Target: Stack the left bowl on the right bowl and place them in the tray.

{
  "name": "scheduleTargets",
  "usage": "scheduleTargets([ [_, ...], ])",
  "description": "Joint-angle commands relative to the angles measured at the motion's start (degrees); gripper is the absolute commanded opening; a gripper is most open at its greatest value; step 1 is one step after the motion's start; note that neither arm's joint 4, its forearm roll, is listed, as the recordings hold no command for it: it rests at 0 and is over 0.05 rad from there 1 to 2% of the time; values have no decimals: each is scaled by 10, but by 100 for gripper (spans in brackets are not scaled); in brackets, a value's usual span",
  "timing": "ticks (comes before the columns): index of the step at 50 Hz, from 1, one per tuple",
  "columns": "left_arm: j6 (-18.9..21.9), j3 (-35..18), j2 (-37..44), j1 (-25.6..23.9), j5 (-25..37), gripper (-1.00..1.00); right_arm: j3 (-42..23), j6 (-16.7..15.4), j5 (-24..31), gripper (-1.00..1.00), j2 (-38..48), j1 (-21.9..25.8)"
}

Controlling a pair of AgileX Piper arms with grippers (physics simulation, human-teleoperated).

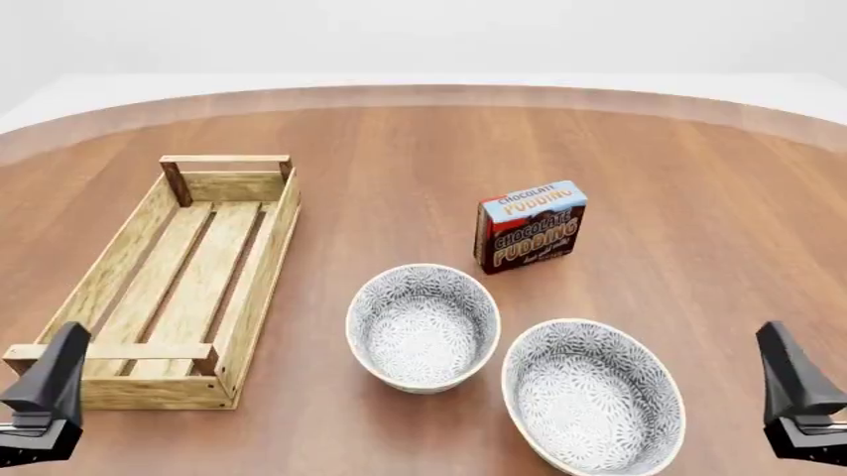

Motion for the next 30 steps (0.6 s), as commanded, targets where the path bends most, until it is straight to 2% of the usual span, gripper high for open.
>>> scheduleTargets([
  [1, 0, -2, 3, 0, -1, 100, 0, 6, -22, 100, 30, -2],
  [4, 0, -2, 3, 0, -1, 100, 0, 8, -70, 100, 99, -4],
  [6, 0, -2, 3, 0, -1, 100, 0, 5, -83, 100, 113, -4],
  [13, 0, -2, 3, 0, -1, 100, 0, -4, -70, 100, 97, -17],
  [16, 0, -2, 3, 1, -1, 100, -4, -23, -52, 100, 75, -8],
  [18, 0, -2, 3, 1, -1, 100, -32, -50, -14, 100, 62, -10],
  [19, 0, -2, 3, 1, -1, 100, -32, -50, -12, 100, 60, -10],
  [21, 0, -2, 3, 1, -1, 100, -85, -43, 37, 100, 56, 4],
  [25, 0, -2, 3, 1, -1, 100, -116, -53, 43, 100, 81, 22],
  [27, 0, -2, 3, 1, -1, 100, -168, -51, 41, 100, 159, 59],
  [28, 0, -2, 3, 1, -1, 100, -192, -52, 44, 100, 197, 63],
  [30, 0, -2, 3, 1, -1, 100, -230, -51, 54, 100, 234, 89],
])
